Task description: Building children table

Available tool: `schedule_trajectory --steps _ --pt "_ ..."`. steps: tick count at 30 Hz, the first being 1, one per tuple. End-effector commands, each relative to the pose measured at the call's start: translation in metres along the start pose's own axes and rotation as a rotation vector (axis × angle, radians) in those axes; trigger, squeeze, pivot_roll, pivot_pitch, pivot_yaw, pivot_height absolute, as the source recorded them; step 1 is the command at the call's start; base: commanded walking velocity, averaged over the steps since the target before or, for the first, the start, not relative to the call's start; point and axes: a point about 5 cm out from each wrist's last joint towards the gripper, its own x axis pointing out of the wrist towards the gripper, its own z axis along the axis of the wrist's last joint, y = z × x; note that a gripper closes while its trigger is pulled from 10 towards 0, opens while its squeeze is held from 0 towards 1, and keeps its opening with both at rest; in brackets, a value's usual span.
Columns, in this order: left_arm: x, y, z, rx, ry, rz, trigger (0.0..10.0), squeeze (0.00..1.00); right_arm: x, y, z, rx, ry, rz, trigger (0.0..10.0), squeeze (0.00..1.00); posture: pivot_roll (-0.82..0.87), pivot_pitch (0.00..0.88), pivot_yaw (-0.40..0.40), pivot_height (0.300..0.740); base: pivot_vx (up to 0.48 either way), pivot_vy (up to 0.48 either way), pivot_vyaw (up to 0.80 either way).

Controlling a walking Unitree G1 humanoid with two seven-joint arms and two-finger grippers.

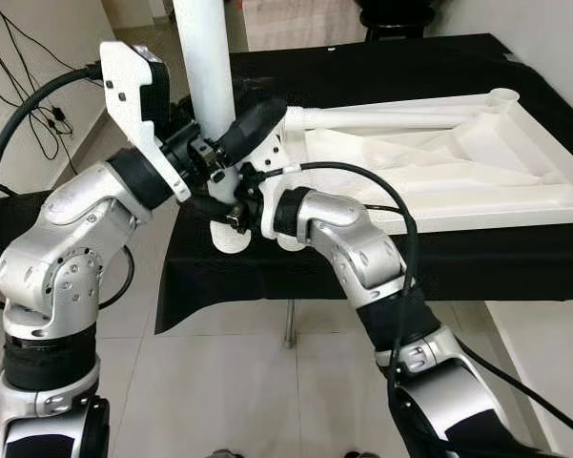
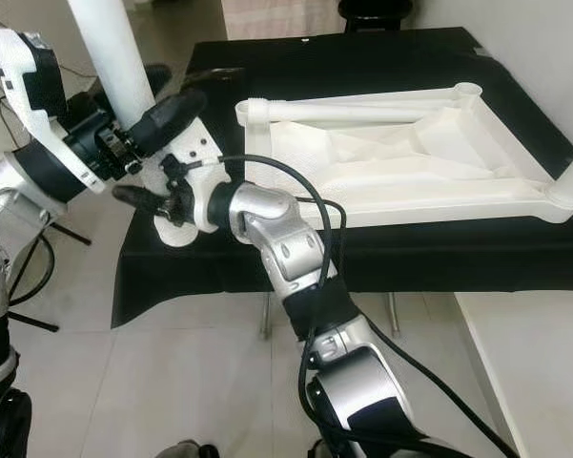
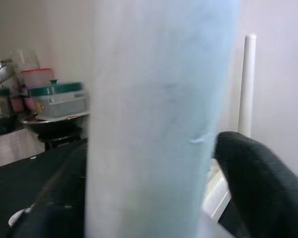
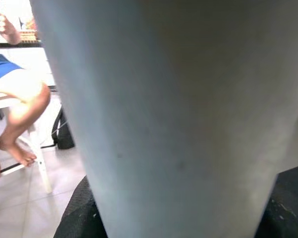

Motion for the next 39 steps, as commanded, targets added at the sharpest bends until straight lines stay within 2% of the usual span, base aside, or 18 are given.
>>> schedule_trajectory --steps 1,2,5,7,10,12,17,19,21,22,23,25,28,31,32,33,36,39 --pt "0.001 -0.003 0.005 -0.003 -0.035 0.002 10.0 1.0 0.007 -0.001 0.007 0.004 -0.019 -0.027 0.0 0.0 0.01 0.134 0.051 0.74 0.0 0.0 0.0" --pt "0.001 -0.003 0.005 -0.003 -0.035 0.002 10.0 1.0 0.007 -0.001 0.007 0.004 -0.019 -0.027 0.0 0.0 0.01 0.134 0.051 0.74 0.0 0.0 0.0" --pt "-0.024 0.014 0.01 0.042 -0.032 0.203 10.0 1.0 -0.002 -0.032 0.003 0.003 0.005 -0.23 0.0 0.0 0.03 0.168 0.045 0.74 0.0 0.0 0.0" --pt "-0.024 0.014 0.01 0.042 -0.032 0.203 10.0 1.0 -0.002 -0.032 0.003 0.003 0.005 -0.23 0.0 0.0 0.03 0.168 0.045 0.74 0.0 0.0 0.0" --pt "-0.045 0.011 0.008 0.058 -0.018 0.337 10.0 1.0 -0.014 -0.059 -0.001 -0.032 0.057 -0.402 0.0 0.0 0.05 0.213 0.037 0.74 0.0 0.0 0.0" --pt "-0.049 0.01 0.008 0.065 -0.012 0.364 10.0 1.0 -0.017 -0.065 -0.001 -0.047 0.068 -0.433 0.0 0.0 0.06 0.217 0.037 0.74 0.0 0.0 0.0" --pt "-0.062 -0.003 -0.009 0.057 0.084 0.39 10.0 1.0 -0.021 -0.076 0.004 -0.043 0.052 -0.47 0.0 0.0 0.07 0.253 0.041 0.74 0.0 0.0 0.0" --pt "-0.07 -0.012 -0.025 0.045 0.162 0.416 10.0 1.0 -0.021 -0.078 0.009 -0.045 0.021 -0.453 0.0 0.0 0.07 0.265 0.045 0.74 0.0 0.0 0.0" --pt "-0.083 -0.026 -0.049 0.023 0.275 0.433 10.0 1.0 -0.018 -0.074 0.015 -0.039 -0.034 -0.335 0.0 0.0 0.07 0.284 0.052 0.74 0.0 0.0 0.0" --pt "-0.083 -0.026 -0.049 0.023 0.275 0.433 10.0 1.0 -0.018 -0.074 0.015 -0.039 -0.034 -0.335 0.0 0.0 0.07 0.284 0.052 0.74 0.0 0.0 0.0" --pt "-0.089 -0.033 -0.059 -0.001 0.323 0.433 10.0 0.0 -0.016 -0.069 0.016 -0.042 -0.05 -0.258 10.0 0.0 0.07 0.299 0.055 0.74 0.0 0.0 0.0" --pt "-0.099 -0.043 -0.072 -0.018 0.392 0.432 10.0 0.0 -0.014 -0.064 0.017 -0.02 -0.075 -0.171 10.0 0.0 0.07 0.315 0.059 0.74 0.0 0.0 0.0" --pt "-0.106 -0.05 -0.078 -0.029 0.434 0.433 10.0 0.0 -0.013 -0.061 0.017 -0.005 -0.09 -0.121 10.0 0.0 0.07 0.315 0.059 0.74 0.0 0.0 0.0" --pt "-0.106 -0.05 -0.078 -0.029 0.434 0.433 10.0 0.0 -0.013 -0.061 0.017 -0.005 -0.09 -0.121 10.0 0.0 0.07 0.315 0.059 0.74 0.0 0.0 0.0" --pt "-0.122 -0.057 -0.091 0.042 0.556 0.457 10.0 0.0 -0.012 -0.054 0.015 -0.026 -0.091 -0.028 10.0 0.0 0.08 0.348 0.07 0.74 0.0 0.0 0.0" --pt "-0.133 -0.06 -0.096 0.065 0.599 0.512 10.0 0.0 -0.012 -0.048 0.013 -0.039 -0.09 0.047 10.0 0.0 0.09 0.359 0.075 0.74 0.0 0.0 0.0" --pt "-0.143 -0.061 -0.095 0.109 0.615 0.573 10.0 0.0 -0.012 -0.039 0.009 -0.062 -0.079 0.142 10.0 0.0 0.09 0.381 0.08 0.74 0.0 0.0 0.0" --pt "-0.142 -0.063 -0.091 0.136 0.596 0.564 10.0 0.0 -0.011 -0.034 0.008 -0.064 -0.081 0.199 10.0 0.0 0.09 0.395 0.082 0.74 0.0 0.0 0.0"
